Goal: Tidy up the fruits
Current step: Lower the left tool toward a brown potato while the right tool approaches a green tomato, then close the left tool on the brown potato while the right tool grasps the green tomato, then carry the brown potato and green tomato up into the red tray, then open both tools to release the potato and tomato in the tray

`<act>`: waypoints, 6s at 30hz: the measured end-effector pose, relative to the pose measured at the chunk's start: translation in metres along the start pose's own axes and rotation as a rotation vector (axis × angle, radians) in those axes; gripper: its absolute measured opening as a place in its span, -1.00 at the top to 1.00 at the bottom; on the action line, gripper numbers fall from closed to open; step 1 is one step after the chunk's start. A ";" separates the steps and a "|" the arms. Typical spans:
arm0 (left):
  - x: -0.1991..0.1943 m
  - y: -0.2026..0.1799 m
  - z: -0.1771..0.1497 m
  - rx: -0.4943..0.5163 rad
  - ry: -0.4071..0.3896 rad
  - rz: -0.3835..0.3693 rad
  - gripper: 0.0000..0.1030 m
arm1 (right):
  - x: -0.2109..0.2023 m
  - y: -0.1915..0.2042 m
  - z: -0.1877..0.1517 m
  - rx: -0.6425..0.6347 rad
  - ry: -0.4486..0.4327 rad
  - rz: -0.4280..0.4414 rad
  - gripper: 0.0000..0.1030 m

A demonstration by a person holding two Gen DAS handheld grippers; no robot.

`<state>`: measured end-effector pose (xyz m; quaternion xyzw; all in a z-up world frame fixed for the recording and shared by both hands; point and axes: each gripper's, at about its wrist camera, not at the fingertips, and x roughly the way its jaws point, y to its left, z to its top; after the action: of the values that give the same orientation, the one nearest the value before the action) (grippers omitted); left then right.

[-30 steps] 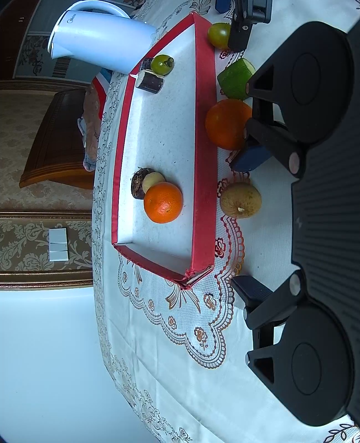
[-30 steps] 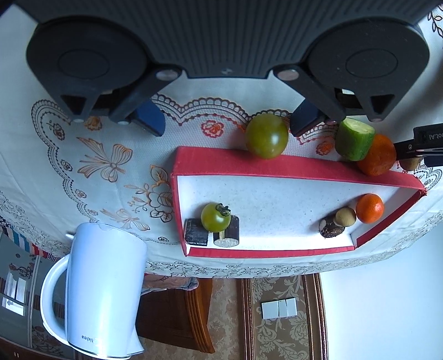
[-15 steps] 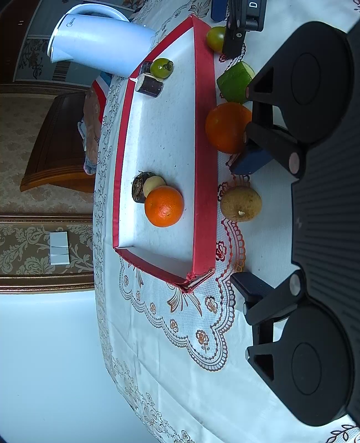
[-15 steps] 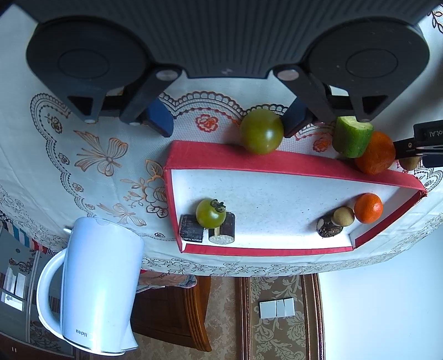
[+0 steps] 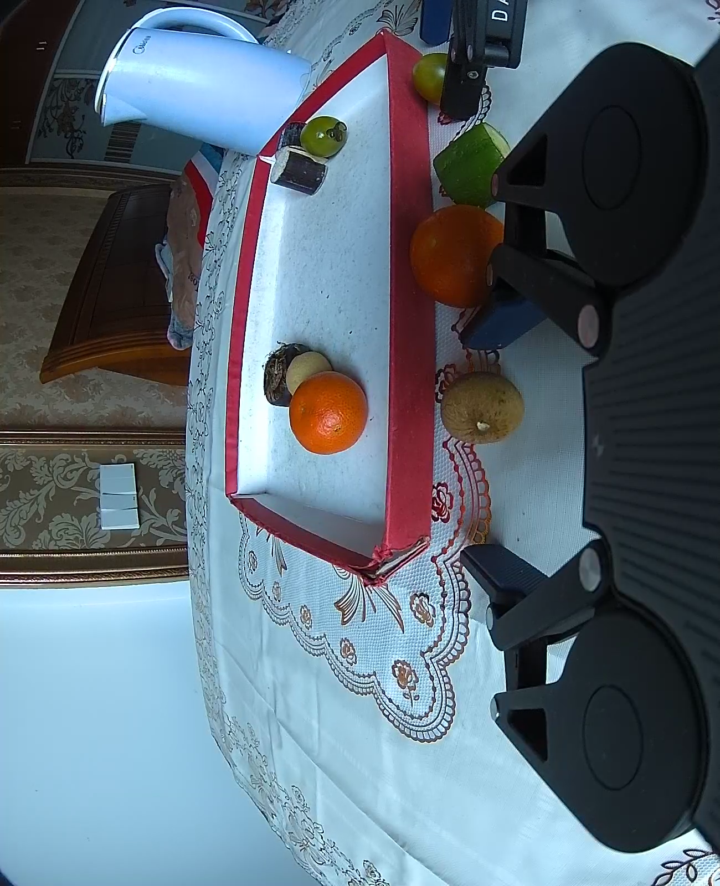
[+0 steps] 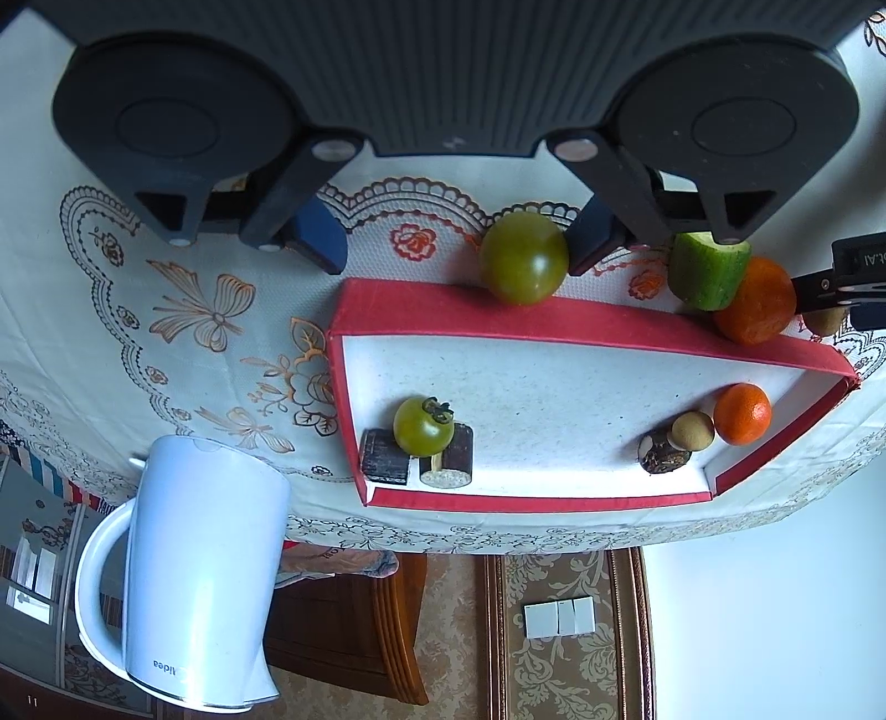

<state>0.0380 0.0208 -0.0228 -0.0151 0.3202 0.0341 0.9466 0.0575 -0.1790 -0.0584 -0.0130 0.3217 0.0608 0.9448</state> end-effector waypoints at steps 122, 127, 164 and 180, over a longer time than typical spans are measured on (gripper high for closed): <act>0.020 -0.049 0.049 0.040 -0.127 -0.061 0.49 | 0.027 -0.007 0.042 0.025 -0.130 -0.055 0.41; 0.030 -0.055 0.049 0.047 -0.112 -0.046 0.49 | 0.036 -0.011 0.045 0.047 -0.111 -0.051 0.41; 0.068 -0.057 0.054 -0.006 -0.070 -0.046 0.49 | 0.055 -0.004 0.049 0.029 -0.107 -0.055 0.30; 0.067 -0.043 0.052 -0.078 -0.064 -0.001 -0.58 | 0.043 0.005 0.043 -0.001 -0.147 -0.068 -0.47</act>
<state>0.1255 -0.0160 -0.0216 -0.0508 0.2884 0.0467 0.9550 0.1168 -0.1671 -0.0505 -0.0196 0.2509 0.0298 0.9674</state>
